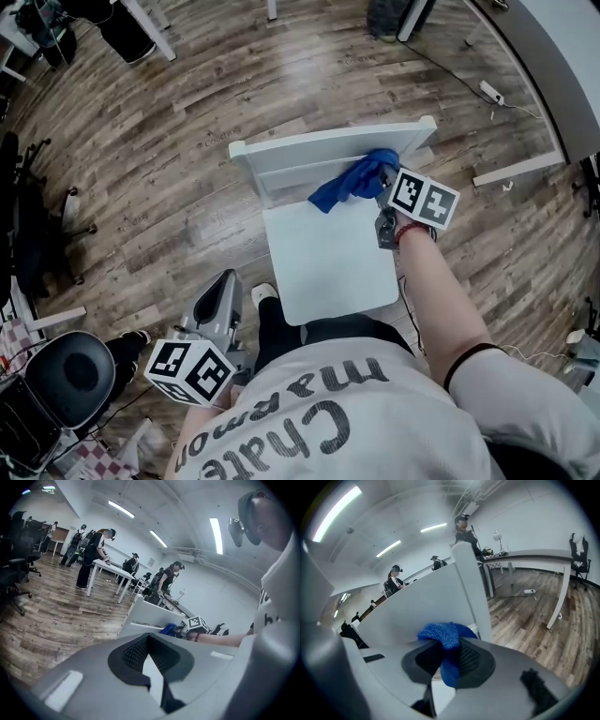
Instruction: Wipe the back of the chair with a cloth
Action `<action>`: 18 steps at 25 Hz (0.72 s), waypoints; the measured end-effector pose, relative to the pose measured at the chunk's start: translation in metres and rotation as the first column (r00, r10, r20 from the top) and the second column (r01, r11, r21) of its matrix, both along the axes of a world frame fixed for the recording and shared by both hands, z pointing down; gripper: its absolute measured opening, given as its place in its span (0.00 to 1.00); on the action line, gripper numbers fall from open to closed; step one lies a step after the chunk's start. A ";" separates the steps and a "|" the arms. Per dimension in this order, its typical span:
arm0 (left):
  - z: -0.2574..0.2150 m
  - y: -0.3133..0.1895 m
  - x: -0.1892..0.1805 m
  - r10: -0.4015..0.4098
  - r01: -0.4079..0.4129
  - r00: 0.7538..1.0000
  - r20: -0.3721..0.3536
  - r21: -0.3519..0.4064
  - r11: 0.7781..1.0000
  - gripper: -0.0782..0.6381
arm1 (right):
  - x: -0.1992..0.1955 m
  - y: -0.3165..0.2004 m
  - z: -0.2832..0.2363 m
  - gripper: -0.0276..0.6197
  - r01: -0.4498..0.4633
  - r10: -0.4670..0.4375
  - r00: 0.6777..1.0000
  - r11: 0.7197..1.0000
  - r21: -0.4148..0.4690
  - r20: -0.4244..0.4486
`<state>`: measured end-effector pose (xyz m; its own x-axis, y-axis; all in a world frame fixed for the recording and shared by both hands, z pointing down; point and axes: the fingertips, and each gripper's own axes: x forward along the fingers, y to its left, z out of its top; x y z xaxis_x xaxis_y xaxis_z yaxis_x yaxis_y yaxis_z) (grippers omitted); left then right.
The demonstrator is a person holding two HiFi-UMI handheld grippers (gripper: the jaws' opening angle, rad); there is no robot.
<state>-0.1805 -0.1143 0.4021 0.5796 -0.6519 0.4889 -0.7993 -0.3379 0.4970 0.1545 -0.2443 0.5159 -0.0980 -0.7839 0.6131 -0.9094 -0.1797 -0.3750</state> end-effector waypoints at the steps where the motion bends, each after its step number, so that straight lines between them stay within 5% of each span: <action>1: 0.000 0.000 0.001 0.003 -0.003 1.000 0.003 0.003 1.000 0.12 | 0.009 0.001 0.000 0.15 -0.018 0.018 1.000 1.000 0.001 -0.003; 10: 0.001 0.002 0.015 0.023 -0.023 1.000 0.012 0.000 1.000 0.12 | 0.046 0.004 0.002 0.15 -0.018 0.018 0.997 1.000 -0.007 -0.068; 18: 0.004 0.008 0.013 0.023 -0.023 1.000 0.009 0.007 1.000 0.12 | -0.054 0.015 0.027 0.15 0.224 -0.228 0.973 0.972 -0.076 -0.044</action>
<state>-0.1678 -0.1062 0.4060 0.5903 -0.6422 0.4891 -0.7955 -0.3598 0.4876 0.1001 -0.2295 0.5427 -0.2344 -0.6998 0.6748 -0.9473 0.0086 -0.3202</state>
